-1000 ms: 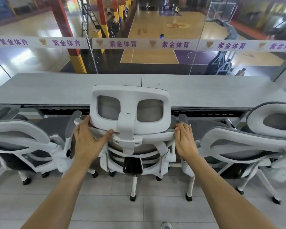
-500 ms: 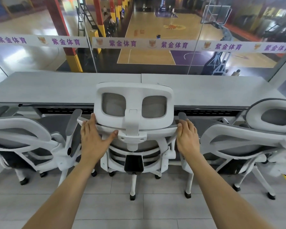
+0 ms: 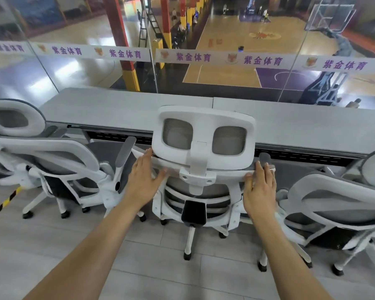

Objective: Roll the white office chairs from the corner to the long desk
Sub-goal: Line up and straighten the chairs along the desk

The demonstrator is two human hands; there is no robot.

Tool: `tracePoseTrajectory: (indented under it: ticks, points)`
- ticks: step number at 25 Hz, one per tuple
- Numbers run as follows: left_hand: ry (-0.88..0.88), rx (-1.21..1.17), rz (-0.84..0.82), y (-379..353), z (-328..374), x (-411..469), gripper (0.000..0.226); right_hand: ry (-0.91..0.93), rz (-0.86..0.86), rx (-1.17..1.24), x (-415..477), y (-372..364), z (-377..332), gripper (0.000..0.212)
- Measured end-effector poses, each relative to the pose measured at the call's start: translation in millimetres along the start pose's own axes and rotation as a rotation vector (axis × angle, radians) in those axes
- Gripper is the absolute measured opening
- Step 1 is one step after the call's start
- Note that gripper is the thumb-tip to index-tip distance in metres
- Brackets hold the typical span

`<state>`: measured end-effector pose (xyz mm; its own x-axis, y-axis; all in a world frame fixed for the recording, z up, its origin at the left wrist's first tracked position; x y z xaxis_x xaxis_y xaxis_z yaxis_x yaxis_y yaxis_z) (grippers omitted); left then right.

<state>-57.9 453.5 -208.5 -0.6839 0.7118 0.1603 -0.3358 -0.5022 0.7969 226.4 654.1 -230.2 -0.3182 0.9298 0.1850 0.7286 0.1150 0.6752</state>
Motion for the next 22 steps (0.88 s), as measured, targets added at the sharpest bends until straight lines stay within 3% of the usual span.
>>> tracePoseTrajectory:
  ticks: [4,6,8,12,15,22]
  points:
    - [-0.04,0.038,0.024,37,-18,-13,0.058,-0.032,0.12,0.141,-22,4,-46,0.045]
    - [-0.056,0.054,0.045,64,-36,-17,0.052,0.037,0.223,0.154,-39,2,-82,0.041]
    - [-0.093,0.052,0.065,96,-64,-20,0.047,0.108,0.288,0.164,-57,-18,-121,0.045]
    - [-0.091,0.082,0.077,163,-133,-31,0.044,-0.039,0.386,0.218,-87,-72,-168,0.071]
    - [-0.093,0.099,0.067,206,-189,-37,0.043,-0.002,0.435,0.204,-111,-107,-206,0.066]
    - [-0.036,0.085,0.107,277,-295,-23,0.041,0.244,0.105,0.198,-149,-243,-346,0.049]
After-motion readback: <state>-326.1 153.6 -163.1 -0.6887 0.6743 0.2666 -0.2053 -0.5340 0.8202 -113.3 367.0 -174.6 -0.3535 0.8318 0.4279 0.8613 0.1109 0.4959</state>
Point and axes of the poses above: each hand's wrist, its own x-axis towards the middle knuckle, its own y-axis out of the back of the hand, z = x × y, the point moved 6 cm from there along x, towards the middle knuckle, and after that the axes turned 3 degrees about x, right-handed, at the moved point
